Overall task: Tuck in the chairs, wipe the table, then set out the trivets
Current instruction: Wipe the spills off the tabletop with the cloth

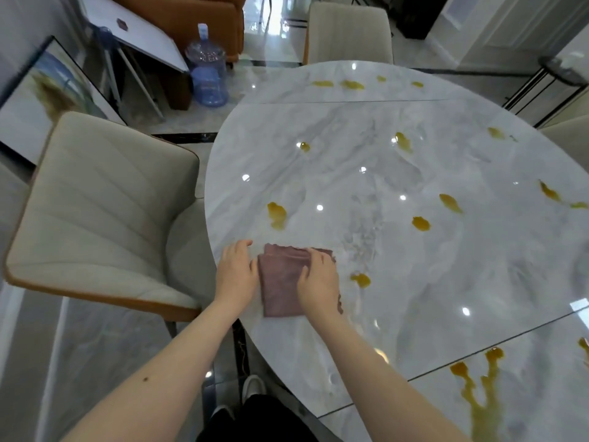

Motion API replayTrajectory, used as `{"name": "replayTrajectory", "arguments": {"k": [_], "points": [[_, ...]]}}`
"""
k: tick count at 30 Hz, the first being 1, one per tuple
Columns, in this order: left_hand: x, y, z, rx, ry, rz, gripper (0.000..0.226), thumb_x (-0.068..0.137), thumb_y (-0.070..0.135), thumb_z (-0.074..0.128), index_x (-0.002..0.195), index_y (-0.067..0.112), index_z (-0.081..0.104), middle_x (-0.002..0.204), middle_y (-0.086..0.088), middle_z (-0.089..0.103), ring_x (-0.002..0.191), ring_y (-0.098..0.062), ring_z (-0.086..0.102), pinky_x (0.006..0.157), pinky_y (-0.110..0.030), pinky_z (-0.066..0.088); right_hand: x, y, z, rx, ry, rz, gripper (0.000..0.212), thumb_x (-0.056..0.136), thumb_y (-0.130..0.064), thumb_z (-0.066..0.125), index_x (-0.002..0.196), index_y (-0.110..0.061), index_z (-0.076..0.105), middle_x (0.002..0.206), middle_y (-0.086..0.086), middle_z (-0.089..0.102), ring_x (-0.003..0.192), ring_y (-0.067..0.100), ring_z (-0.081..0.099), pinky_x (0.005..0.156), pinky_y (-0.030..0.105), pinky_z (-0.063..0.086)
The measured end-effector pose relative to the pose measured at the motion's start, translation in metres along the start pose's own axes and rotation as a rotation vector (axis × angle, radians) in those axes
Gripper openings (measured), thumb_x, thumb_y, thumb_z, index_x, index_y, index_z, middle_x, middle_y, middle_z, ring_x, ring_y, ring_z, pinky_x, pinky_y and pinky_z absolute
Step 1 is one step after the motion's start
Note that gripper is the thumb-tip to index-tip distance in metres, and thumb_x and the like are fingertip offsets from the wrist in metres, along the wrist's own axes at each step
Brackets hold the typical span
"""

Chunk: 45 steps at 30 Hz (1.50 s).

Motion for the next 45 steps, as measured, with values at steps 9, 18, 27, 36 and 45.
{"name": "replayTrajectory", "arguments": {"k": [9,18,27,36,45], "points": [[0.036,-0.022,0.016,0.246,-0.054,0.123,0.041,0.09,0.012,0.048,0.129,-0.001,0.051,0.137,-0.02,0.048,0.132,-0.035,0.04,0.111,-0.05,0.03,0.0,-0.006,0.057,-0.161,0.128,0.233,0.057,0.091,-0.03,0.046,0.134,0.007,0.046,0.139,0.029,0.044,0.133,0.041,0.039,0.111,0.051,0.026],[0.118,-0.04,0.019,0.327,-0.085,0.25,0.047,0.097,0.017,0.042,0.141,0.003,0.037,0.148,-0.017,0.035,0.14,-0.032,0.028,0.116,-0.048,0.016,0.039,-0.021,0.083,-0.203,0.259,0.452,0.065,0.092,-0.037,0.025,0.125,0.011,0.052,0.145,0.027,0.038,0.138,0.038,0.033,0.115,0.05,0.009],[0.159,-0.051,0.023,0.428,-0.107,0.245,0.055,0.099,0.03,0.026,0.15,0.009,0.017,0.158,-0.011,0.011,0.146,-0.025,0.006,0.118,-0.044,-0.003,0.087,-0.03,0.092,-0.363,0.252,0.417,0.072,0.09,-0.04,0.007,0.148,0.0,0.02,0.156,0.018,0.018,0.146,0.029,0.018,0.117,0.042,-0.002],[0.158,-0.052,0.022,0.415,-0.094,0.263,0.058,0.097,0.032,0.013,0.149,0.006,0.019,0.157,-0.012,0.015,0.146,-0.026,0.009,0.118,-0.047,0.003,0.16,-0.065,0.098,-0.405,-0.024,-0.098,0.077,0.079,-0.034,-0.001,0.152,-0.014,0.009,0.16,0.001,0.007,0.148,0.013,0.0,0.119,0.031,-0.009],[0.157,-0.053,0.019,0.384,-0.106,0.273,0.055,0.098,0.028,0.02,0.15,0.007,0.017,0.158,-0.011,0.012,0.146,-0.025,0.005,0.119,-0.045,0.0,0.072,-0.035,0.086,-0.355,-0.137,-0.348,0.059,0.092,-0.026,0.028,0.15,-0.019,0.025,0.156,-0.005,0.019,0.146,0.01,0.009,0.12,0.036,0.004]]}}
Point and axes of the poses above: each hand's wrist, its own x-axis towards the middle knuckle, its own z-axis out of the palm, y = z × x, the point moved 5 cm from there along x, towards the middle knuckle
